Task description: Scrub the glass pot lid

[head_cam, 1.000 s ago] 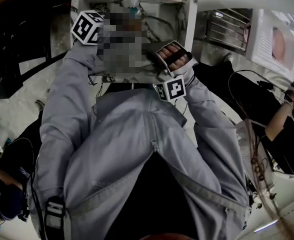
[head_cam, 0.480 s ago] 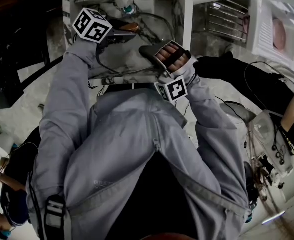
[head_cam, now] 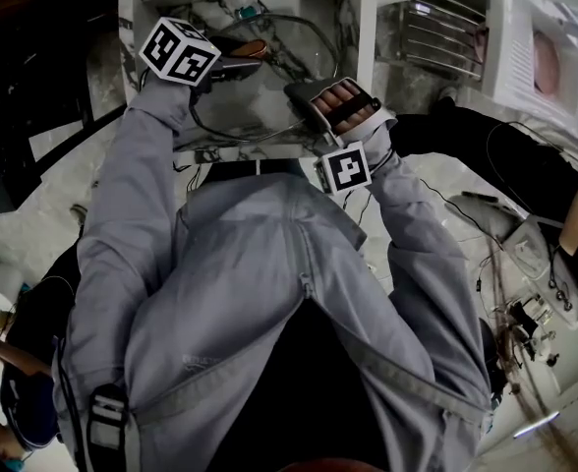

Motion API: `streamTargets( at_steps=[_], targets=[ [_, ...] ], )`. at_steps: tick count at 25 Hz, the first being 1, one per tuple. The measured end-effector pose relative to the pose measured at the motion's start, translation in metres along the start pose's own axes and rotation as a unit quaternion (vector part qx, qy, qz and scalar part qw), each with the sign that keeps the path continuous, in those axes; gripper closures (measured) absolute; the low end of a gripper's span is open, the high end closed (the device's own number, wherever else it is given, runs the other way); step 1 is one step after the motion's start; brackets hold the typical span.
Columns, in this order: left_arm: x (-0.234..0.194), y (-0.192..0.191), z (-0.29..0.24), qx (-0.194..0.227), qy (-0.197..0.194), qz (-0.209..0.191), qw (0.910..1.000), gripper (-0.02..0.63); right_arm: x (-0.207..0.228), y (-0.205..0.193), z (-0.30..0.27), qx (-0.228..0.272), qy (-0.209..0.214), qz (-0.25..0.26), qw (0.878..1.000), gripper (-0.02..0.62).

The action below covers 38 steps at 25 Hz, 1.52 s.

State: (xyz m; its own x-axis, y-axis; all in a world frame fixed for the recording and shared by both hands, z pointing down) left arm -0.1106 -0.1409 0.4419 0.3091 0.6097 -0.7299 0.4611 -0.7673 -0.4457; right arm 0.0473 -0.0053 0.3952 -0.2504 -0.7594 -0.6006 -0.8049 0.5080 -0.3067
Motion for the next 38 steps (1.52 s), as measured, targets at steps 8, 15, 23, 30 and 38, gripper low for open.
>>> streamTargets(
  at_steps=[8,15,23,30,38],
  targets=[
    [0.000,0.002,0.006,-0.011,0.075,-0.022,0.9969,0.420,0.013,-0.035,0.035,-0.070,0.017,-0.011,0.997,0.411],
    [0.010,-0.006,-0.013,-0.070,0.136,-0.068,0.9859,0.420,0.058,-0.073,0.047,-0.110,-0.047,-0.138,0.983,0.411],
    [0.009,-0.015,-0.031,-0.082,0.178,-0.086,0.9768,0.420,0.128,-0.112,-0.016,-0.118,-0.085,-0.275,0.950,0.411],
    [-0.002,-0.017,-0.045,-0.084,0.212,-0.106,0.9679,0.420,0.156,-0.137,-0.091,-0.166,-0.029,-0.246,0.955,0.388],
    [-0.012,-0.025,-0.052,-0.080,0.216,-0.086,0.9694,0.420,0.166,-0.139,-0.128,-0.192,0.005,-0.197,0.961,0.387]
  ],
)
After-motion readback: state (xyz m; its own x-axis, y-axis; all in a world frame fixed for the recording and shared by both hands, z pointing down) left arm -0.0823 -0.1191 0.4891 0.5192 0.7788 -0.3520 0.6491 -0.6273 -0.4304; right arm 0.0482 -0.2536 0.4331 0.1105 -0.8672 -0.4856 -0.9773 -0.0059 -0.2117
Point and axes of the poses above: the fingertips, and each gripper's own axes: z backward along the fingers, x to its right, y out of its top, the point moved 9 cm from there along z, backward along the fingers, and after that the axes turned 3 degrees about -y, right-handed, at the moved point
